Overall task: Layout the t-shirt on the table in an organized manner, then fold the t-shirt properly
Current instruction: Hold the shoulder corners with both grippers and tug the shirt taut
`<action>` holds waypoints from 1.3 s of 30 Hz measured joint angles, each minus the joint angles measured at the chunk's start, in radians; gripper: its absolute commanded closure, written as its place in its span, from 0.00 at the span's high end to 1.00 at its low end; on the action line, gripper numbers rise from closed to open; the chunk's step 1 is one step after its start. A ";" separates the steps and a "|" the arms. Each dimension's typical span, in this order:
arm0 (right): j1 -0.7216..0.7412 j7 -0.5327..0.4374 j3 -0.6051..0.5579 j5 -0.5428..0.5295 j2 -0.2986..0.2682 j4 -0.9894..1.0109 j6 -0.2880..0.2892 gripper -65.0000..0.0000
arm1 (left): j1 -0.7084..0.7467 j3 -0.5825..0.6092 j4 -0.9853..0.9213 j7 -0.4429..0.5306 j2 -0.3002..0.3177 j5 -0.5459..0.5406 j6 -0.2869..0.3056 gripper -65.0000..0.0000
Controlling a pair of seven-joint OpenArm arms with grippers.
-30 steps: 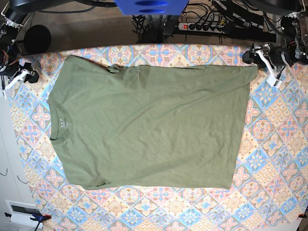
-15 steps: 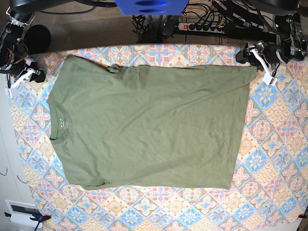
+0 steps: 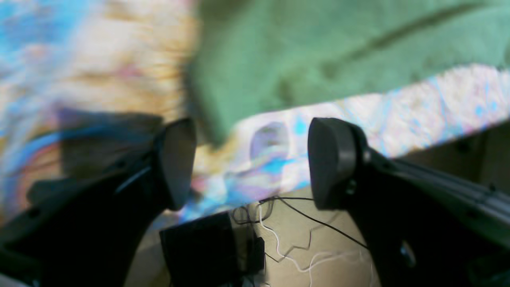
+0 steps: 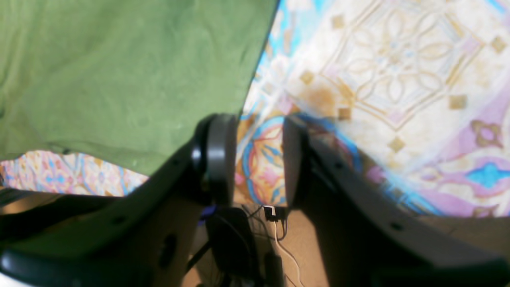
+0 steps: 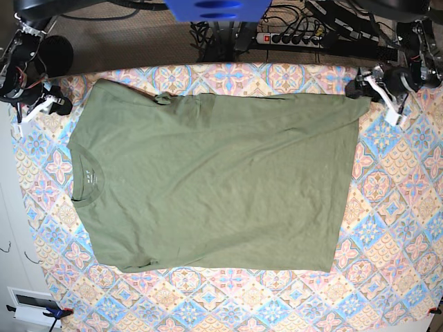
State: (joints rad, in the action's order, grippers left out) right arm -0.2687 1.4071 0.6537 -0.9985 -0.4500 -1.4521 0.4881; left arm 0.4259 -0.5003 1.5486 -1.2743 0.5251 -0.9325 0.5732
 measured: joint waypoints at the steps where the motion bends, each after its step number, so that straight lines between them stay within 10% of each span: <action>1: 0.000 0.000 0.000 0.000 -0.002 0.000 0.000 0.30 | -0.013 0.000 -0.002 -0.009 -0.003 0.017 -0.009 0.64; 7: 0.002 -0.001 0.000 -0.001 -0.002 0.000 0.000 0.30 | -0.077 0.008 -0.004 0.004 -0.100 0.072 -0.026 0.57; 15: 0.000 0.000 0.000 0.000 -0.002 0.000 0.000 0.30 | -0.089 0.005 -0.004 -0.001 -0.141 0.111 -0.027 0.00; 39: -0.085 -0.003 -0.147 -0.046 -0.002 -0.004 0.000 0.53 | -0.079 -0.003 -0.005 -0.045 -0.113 0.110 -0.027 0.00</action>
State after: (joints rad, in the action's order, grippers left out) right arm -0.3542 1.4036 0.5068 -1.0443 -0.4522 -1.4559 0.4885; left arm 0.3466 -0.5037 1.5436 -1.3197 0.4126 -0.8223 0.5461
